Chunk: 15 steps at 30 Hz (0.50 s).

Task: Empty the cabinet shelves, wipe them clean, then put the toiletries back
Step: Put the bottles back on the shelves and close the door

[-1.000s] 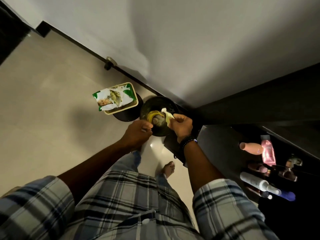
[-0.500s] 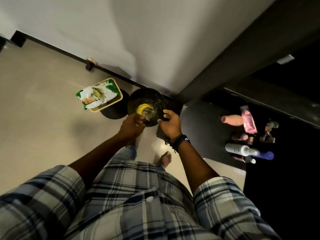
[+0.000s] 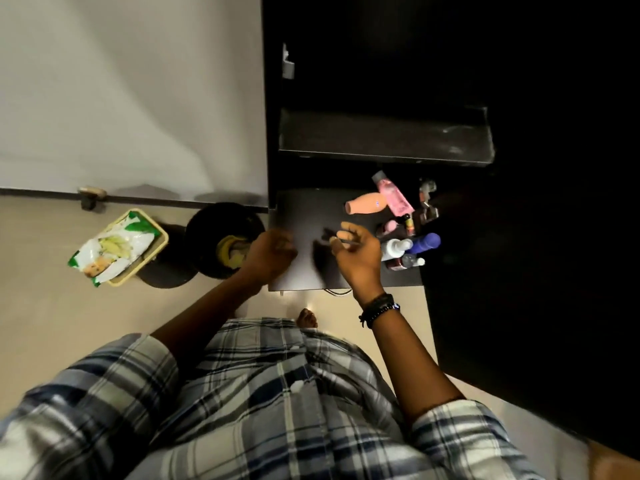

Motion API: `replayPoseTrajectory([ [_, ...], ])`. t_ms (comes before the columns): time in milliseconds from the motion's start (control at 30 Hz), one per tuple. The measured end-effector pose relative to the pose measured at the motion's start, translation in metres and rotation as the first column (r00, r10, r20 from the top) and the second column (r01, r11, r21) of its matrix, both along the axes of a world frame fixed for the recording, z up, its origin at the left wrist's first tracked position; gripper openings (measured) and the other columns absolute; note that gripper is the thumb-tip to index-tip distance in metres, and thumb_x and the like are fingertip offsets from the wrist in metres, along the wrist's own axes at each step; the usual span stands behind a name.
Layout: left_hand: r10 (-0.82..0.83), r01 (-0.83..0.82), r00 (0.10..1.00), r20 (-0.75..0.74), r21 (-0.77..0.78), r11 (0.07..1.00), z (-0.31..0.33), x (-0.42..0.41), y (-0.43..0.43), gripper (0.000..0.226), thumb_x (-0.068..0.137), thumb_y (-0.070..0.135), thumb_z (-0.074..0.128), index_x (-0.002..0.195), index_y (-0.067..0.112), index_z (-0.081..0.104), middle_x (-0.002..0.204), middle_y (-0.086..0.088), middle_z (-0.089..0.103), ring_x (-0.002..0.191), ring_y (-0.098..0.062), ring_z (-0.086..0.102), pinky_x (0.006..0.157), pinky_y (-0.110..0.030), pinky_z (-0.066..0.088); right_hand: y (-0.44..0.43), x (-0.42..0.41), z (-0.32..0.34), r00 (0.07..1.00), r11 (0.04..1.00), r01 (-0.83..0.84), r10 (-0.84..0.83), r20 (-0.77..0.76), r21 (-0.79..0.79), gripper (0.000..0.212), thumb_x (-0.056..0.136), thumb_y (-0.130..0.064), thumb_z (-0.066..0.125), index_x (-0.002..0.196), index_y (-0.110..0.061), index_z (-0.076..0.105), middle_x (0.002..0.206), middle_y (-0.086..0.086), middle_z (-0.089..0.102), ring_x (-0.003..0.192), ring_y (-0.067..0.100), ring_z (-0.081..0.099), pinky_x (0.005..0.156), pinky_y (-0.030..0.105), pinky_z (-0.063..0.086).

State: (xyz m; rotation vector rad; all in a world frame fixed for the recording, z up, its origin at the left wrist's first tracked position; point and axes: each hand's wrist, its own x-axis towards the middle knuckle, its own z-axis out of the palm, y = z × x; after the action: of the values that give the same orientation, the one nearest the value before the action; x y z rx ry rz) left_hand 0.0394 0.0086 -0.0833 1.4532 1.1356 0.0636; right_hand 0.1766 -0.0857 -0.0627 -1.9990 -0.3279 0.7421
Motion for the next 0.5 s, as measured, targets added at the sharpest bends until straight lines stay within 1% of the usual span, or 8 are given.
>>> replayPoseTrajectory([
  [100,-0.107,0.105,0.994,0.029,0.047,0.993,0.000,0.029,-0.009,0.035,0.082,-0.007,0.062,0.115,-0.002,0.056,0.094,-0.005,0.062,0.089,-0.027,0.061,0.082,-0.044,0.052,-0.018,0.019,0.005,0.998,0.998,0.068,-0.068,0.004,-0.004,0.028,0.084,0.007,0.061,0.112,0.003,0.060,0.082,0.006,0.060,0.072,0.014,0.053,0.069,0.010,0.048],
  [167,-0.194,0.192,0.981,0.006,0.113,0.975,0.002,0.045,-0.015,0.036,0.081,-0.004,0.064,0.117,-0.001,0.058,0.105,-0.012,0.063,0.096,-0.027,0.061,0.089,-0.042,0.051,-0.028,0.030,0.006,0.996,0.997,0.080,-0.079,0.049,-0.018,0.027,0.085,0.005,0.061,0.112,0.001,0.061,0.077,0.001,0.058,0.073,0.014,0.053,0.072,0.012,0.047],
  [233,-0.246,0.244,0.969,-0.007,0.167,0.955,0.001,0.057,-0.020,0.035,0.079,-0.001,0.068,0.113,-0.003,0.059,0.111,-0.017,0.063,0.103,-0.025,0.062,0.091,-0.041,0.050,-0.036,0.038,0.009,0.991,0.996,0.082,-0.078,0.108,-0.030,0.024,0.087,0.004,0.058,0.110,0.002,0.063,0.074,0.002,0.056,0.071,0.013,0.050,0.069,0.008,0.044],
  [300,-0.273,0.269,0.962,-0.013,0.221,0.938,-0.003,0.070,-0.024,0.034,0.078,-0.001,0.070,0.110,-0.005,0.061,0.112,-0.019,0.064,0.100,-0.014,0.064,0.091,-0.038,0.051,-0.045,0.045,0.013,0.982,0.996,0.083,-0.076,0.172,-0.035,0.022,0.088,0.006,0.056,0.109,0.004,0.063,0.081,0.006,0.057,0.072,0.012,0.051,0.064,0.004,0.042],
  [367,-0.311,0.314,0.949,-0.055,0.266,0.912,-0.005,0.083,-0.026,0.030,0.080,0.002,0.068,0.109,-0.006,0.062,0.113,-0.016,0.064,0.092,-0.003,0.064,0.086,-0.027,0.051,-0.054,0.053,0.016,0.961,0.997,0.056,-0.040,0.274,-0.053,0.026,0.087,0.002,0.058,0.112,0.000,0.065,0.098,0.005,0.065,0.086,0.012,0.060,0.075,0.006,0.047],
  [400,-0.312,0.321,0.947,-0.076,0.271,0.907,-0.006,0.090,-0.026,0.029,0.082,0.003,0.067,0.109,-0.005,0.062,0.113,-0.015,0.064,0.087,-0.001,0.063,0.079,-0.019,0.050,-0.058,0.057,0.016,0.938,0.997,0.024,0.004,0.346,-0.075,0.027,0.087,-0.001,0.059,0.113,-0.004,0.066,0.107,0.004,0.066,0.095,0.015,0.062,0.085,0.014,0.050],
  [433,-0.306,0.316,0.949,-0.079,0.280,0.907,-0.007,0.096,-0.026,0.030,0.082,0.004,0.067,0.110,-0.002,0.062,0.113,-0.013,0.064,0.082,0.001,0.062,0.076,-0.016,0.049,-0.062,0.061,0.016,0.906,0.994,-0.005,0.049,0.421,-0.105,0.028,0.086,-0.003,0.059,0.112,-0.008,0.067,0.111,0.003,0.066,0.103,0.018,0.060,0.092,0.022,0.048],
  [500,-0.301,0.311,0.950,-0.081,0.289,0.905,-0.012,0.107,-0.026,0.033,0.080,0.005,0.068,0.112,0.005,0.062,0.113,-0.013,0.064,0.082,-0.003,0.061,0.077,-0.021,0.051,-0.068,0.071,0.016,0.851,0.990,-0.009,0.083,0.518,-0.144,0.028,0.084,-0.002,0.057,0.109,-0.011,0.068,0.113,0.002,0.064,0.110,0.022,0.054,0.097,0.022,0.040],
])
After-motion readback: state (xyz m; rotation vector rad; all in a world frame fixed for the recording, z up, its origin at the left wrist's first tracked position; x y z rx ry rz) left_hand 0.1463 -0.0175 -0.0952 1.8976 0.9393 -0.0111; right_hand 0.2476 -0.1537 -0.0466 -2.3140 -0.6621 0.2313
